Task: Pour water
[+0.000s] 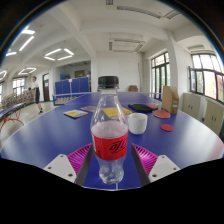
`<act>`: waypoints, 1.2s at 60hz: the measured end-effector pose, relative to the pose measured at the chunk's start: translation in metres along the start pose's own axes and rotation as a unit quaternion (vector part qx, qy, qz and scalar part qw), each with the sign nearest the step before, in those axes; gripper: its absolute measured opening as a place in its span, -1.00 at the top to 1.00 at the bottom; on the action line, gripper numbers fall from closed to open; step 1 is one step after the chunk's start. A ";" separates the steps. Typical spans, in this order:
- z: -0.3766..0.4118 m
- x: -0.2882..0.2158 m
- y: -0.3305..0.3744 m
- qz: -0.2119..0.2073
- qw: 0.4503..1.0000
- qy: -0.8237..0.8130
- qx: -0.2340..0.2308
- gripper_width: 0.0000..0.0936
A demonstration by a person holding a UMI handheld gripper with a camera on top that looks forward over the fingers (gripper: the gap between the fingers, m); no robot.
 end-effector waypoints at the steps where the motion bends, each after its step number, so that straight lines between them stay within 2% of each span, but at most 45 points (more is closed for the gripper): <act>1: 0.001 0.002 0.001 -0.002 1.000 -0.001 0.001 -0.59; 6: 0.005 0.004 -0.018 -0.008 1.000 -0.003 -0.005 -0.11; 12: 0.004 0.003 -0.021 -0.033 0.999 0.002 -0.001 0.02; 20: 0.010 0.004 -0.020 -0.036 0.999 0.007 -0.015 0.26; 26: 0.007 -0.002 -0.024 -0.034 0.999 -0.007 -0.027 0.26; 31: 0.016 -0.032 -0.019 -0.052 0.997 -0.030 -0.049 0.26; 36: 0.027 -0.077 -0.021 -0.079 0.990 -0.081 -0.085 0.27; 42: 0.035 -0.138 -0.032 -0.117 0.959 -0.211 -0.150 0.27; 46: 0.044 -0.181 -0.041 -0.133 0.919 -0.315 -0.197 0.26; 52: 0.033 -0.222 -0.073 -0.140 0.820 -0.481 -0.275 0.26; 58: 0.023 -0.241 -0.107 -0.127 0.706 -0.625 -0.307 0.27; 64: 0.001 -0.230 -0.138 -0.104 0.576 -0.745 -0.318 0.26; 72: -0.012 -0.197 -0.193 -0.068 0.447 -0.845 -0.285 0.27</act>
Point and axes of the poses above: the point between the fingertips, and its own axes, seen from behind it with the camera up: z to the left, x down, y backward, against the way the camera looks, the point moved 9 cm from there along y, backward, against the way the camera looks, and after that the axes turned 5 degrees about -z, right-handed, at the moved point
